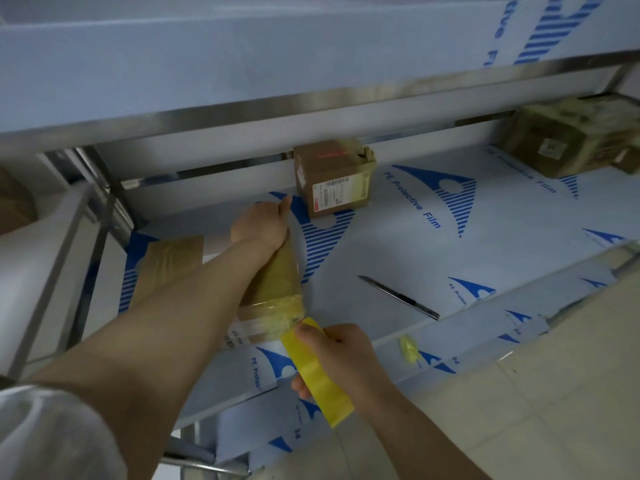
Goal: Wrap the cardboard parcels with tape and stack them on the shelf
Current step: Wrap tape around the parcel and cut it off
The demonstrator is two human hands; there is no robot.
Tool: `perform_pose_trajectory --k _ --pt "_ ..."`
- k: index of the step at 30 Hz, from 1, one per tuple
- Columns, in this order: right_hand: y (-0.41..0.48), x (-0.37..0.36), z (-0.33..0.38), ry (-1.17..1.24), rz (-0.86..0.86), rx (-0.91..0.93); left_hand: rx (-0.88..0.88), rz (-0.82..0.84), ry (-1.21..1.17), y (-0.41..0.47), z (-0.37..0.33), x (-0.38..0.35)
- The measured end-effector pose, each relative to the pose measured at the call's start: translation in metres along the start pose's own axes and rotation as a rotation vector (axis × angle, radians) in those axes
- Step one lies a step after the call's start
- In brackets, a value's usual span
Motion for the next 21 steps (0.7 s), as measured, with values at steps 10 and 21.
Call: perform_pose_trajectory --k 10,21 --pt "-0.002 -0.002 0.005 0.001 0.013 0.032 -0.202 0.120 0.287 -0.063 0.006 -0.021" --pt "-0.012 -0.001 0.002 0.143 0.008 0.026 -0.168 -0.021 0.255 -0.088 -0.008 -0.033"
Point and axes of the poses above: each hand's wrist, its own y-axis towards the middle knuckle, its own x-axis out of the back of the hand, z = x × y, the point moved 1 cm from there along y, towards the middle knuckle, and after that the axes turned 15 degrees about z, right-handed, at the moved point
